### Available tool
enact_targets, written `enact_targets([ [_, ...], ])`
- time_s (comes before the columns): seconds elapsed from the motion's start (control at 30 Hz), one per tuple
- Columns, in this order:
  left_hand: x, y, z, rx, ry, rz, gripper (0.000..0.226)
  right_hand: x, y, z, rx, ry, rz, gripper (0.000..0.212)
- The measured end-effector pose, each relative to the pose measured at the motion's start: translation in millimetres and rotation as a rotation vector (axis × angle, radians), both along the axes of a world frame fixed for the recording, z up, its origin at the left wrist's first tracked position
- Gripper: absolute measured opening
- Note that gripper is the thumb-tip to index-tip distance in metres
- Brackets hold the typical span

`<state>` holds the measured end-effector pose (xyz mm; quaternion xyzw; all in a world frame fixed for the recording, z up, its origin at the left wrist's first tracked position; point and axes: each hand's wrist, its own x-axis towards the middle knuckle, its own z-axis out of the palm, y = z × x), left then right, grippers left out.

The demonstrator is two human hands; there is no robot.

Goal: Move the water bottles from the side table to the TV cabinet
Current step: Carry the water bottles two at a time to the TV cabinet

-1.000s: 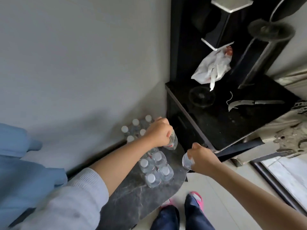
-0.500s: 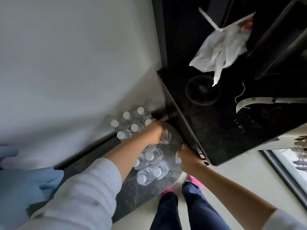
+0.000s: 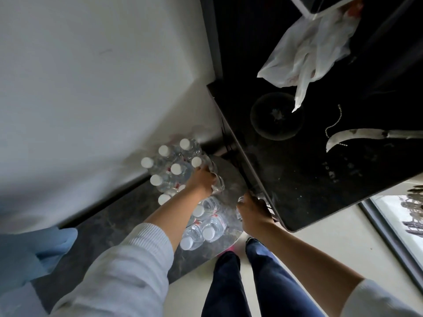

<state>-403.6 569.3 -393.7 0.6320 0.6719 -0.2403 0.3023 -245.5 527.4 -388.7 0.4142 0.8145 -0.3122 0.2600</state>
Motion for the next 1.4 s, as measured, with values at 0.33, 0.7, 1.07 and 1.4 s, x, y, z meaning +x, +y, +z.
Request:
enact_targets([
  [0.33, -2.8, -9.5, -22.1, 0.161, -0.139, 0.241, 0.047, -7.0, -4.0, -7.3, 0.012, 0.054, -0.073, 0.037],
  [0.7, -27.6, -58.4, -10.1, 0.404, -0.312, 0.299, 0.054, -28.5, -2.4, -7.2, 0.053, -0.014, 0.129, 0.038],
  [1.07, -62.9, -135.7, -15.0, 0.487, -0.167, 0.632, 0.045, -73.7, 8.9, -14.5, 0.122, -0.055, 0.230, 0.032],
  [1.4, -70.2, -144.8, -18.3, 0.444, -0.245, 0.626, 0.046, -79.1, 4.6, -22.7, 0.162, -0.010, 0.232, 0.036],
])
